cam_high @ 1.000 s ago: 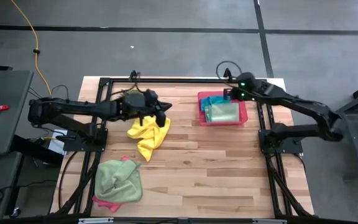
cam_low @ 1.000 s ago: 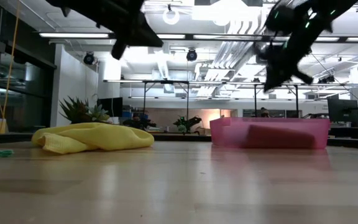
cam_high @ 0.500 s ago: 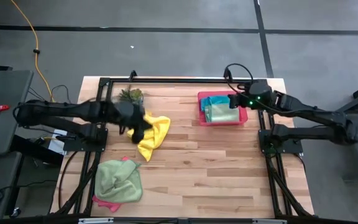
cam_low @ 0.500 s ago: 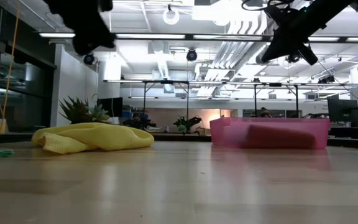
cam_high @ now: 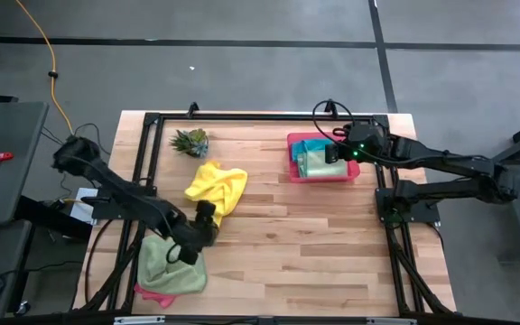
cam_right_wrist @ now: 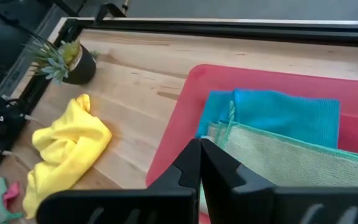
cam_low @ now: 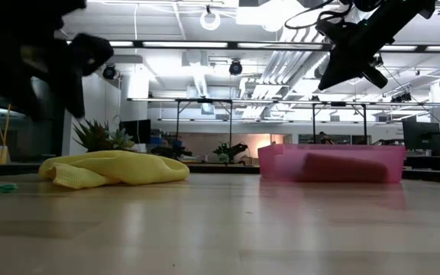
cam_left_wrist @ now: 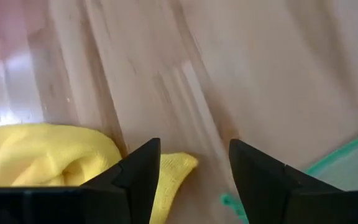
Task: Fold microfiber towels
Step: Fold the yellow microfiber cloth
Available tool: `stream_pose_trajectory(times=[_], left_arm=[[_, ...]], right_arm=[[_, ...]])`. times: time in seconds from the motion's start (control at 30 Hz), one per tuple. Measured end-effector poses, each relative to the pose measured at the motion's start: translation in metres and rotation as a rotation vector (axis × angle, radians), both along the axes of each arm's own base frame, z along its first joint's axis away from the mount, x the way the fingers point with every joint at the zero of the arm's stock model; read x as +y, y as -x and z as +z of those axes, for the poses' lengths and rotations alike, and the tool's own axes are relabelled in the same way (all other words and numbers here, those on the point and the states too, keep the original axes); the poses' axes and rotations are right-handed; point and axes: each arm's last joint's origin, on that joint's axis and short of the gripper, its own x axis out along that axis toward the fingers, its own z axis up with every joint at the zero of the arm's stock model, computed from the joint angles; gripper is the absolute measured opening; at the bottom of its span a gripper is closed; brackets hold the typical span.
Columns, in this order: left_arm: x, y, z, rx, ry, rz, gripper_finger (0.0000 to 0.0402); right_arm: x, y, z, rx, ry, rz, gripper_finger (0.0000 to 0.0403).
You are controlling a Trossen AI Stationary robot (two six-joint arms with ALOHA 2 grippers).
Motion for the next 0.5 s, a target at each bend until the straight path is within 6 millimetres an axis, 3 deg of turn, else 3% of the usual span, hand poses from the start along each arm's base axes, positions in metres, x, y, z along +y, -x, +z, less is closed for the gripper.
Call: stream_pose_trajectory(times=[0.23, 0.5], left_arm=[[-0.004, -0.009, -0.036, 0.162, -0.168, -0.19, 0.0178], [0.005, -0.017, -0.051, 0.218, -0.277, -0.217, 0.0175]], right_arm=[[0.0, 0.0, 0.0, 0.001, -0.001, 0.0, 0.0], [0.0, 0.0, 0.0, 0.006, -0.003, 0.002, 0.0]])
